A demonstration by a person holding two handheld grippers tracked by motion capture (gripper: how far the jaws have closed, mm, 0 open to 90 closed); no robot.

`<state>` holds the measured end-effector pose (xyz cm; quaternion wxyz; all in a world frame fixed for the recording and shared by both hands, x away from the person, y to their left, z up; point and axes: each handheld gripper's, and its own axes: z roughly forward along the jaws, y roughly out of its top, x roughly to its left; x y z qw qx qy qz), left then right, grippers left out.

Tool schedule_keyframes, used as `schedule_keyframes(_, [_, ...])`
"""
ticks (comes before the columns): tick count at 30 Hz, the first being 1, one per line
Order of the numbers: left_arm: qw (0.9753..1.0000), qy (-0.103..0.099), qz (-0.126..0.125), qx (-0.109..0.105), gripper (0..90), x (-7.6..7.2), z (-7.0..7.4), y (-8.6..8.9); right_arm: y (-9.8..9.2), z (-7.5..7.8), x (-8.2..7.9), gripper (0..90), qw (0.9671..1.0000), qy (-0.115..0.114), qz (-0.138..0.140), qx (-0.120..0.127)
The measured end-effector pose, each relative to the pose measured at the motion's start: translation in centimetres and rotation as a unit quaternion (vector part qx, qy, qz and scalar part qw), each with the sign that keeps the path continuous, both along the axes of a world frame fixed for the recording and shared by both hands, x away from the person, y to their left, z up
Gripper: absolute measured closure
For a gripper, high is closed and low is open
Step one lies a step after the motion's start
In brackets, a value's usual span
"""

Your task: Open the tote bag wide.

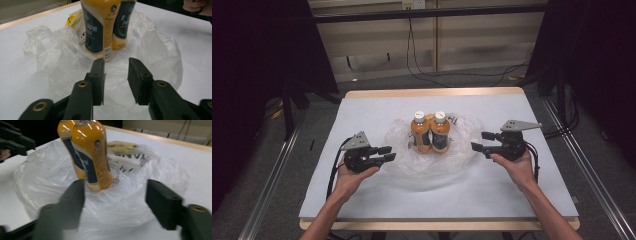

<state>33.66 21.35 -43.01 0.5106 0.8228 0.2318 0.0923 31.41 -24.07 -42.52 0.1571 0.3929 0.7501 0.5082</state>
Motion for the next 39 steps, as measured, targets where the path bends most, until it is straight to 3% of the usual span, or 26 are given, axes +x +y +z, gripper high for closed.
schedule_keyframes(3, [0.9998,-0.004,0.021,-0.007,50.4,-0.8,0.4,0.4,-0.2,0.2,-0.9,18.5,0.9999,-0.014,-0.009,-0.001])
schedule_keyframes(5, [0.9998,-0.007,0.019,-0.007,43.6,-1.1,0.5,0.7,-0.4,0.3,-1.5,14.6,0.9999,-0.011,-0.011,0.002])
schedule_keyframes(6, [0.9996,-0.008,0.027,-0.005,34.6,-1.4,0.6,0.8,-0.5,0.3,-2.0,10.9,0.9999,-0.01,-0.005,0.001])
schedule_keyframes(7, [0.9993,-0.011,0.035,-0.003,34.6,-1.6,0.6,0.9,-0.5,0.3,-2.0,10.9,0.9999,-0.01,-0.005,0.001])
schedule_keyframes(8, [0.9992,-0.01,0.039,-0.004,25.9,-1.7,0.5,1.1,-0.7,0.4,-2.6,9.9,0.9999,-0.008,-0.007,-0.005])
schedule_keyframes(10, [0.9988,-0.01,0.047,0.007,22.7,-2.1,0.4,1.4,-0.7,0.4,-2.9,9.9,0.9999,-0.009,-0.005,-0.005])
schedule_keyframes(14, [0.9978,0.001,0.067,0.005,12.7,-2.8,0.0,2.4,-1.4,0.2,-4.5,8.5,0.9999,-0.004,-0.013,-0.004])
schedule_keyframes(17, [0.9968,0.001,0.079,0.008,10.9,-3.4,-0.1,3.1,-1.6,0.2,-5.2,8.1,0.9998,-0.005,-0.019,-0.003])
schedule_keyframes(20, [0.9971,0.011,0.076,0.006,8.5,-4.2,-0.3,3.7,-2.3,0.3,-6.3,6.5,0.9995,-0.007,-0.032,0.005])
schedule_keyframes(24, [0.9959,0.014,0.088,0.01,4.8,-5.3,-0.4,4.5,-3.1,-0.2,-7.3,6.8,0.9993,0.0,-0.038,-0.002])
schedule_keyframes(26, [0.9957,0.014,0.092,0.002,3.8,-5.7,-0.6,4.9,-3.7,-0.7,-8.0,6.8,0.999,0.007,-0.045,0.006])
schedule_keyframes(29, [0.9955,0.032,0.086,-0.024,3.3,-6.3,-1.3,5.2,-4.4,-1.0,-9.0,6.6,0.9977,0.015,-0.065,0.006])
schedule_keyframes(31, [0.9951,0.014,0.097,-0.008,2.8,-6.9,-2.0,5.1,-4.6,-1.1,-9.3,6.5,0.9976,0.016,-0.067,0.003])
schedule_keyframes(32, [0.9968,0.013,0.079,0.006,2.8,-7.0,-2.1,5.1,-4.9,-1.3,-9.8,6.5,0.9973,0.018,-0.071,0.004])
schedule_keyframes(33, [0.997,0.01,0.075,0.017,3.1,-7.2,-2.2,5.2,-5.5,-1.7,-10.5,6.5,0.9962,0.019,-0.083,0.021])
schedule_keyframes(37, [0.9967,0.008,0.079,0.016,3.1,-7.7,-2.5,5.3,-5.7,-1.7,-10.6,6.4,0.9955,-0.001,-0.091,0.023])
schedule_keyframes(39, [0.9961,0.007,0.085,0.022,3.0,-7.7,-2.5,5.3,-5.4,-1.9,-10.2,6.3,0.9959,0.001,-0.089,0.014])
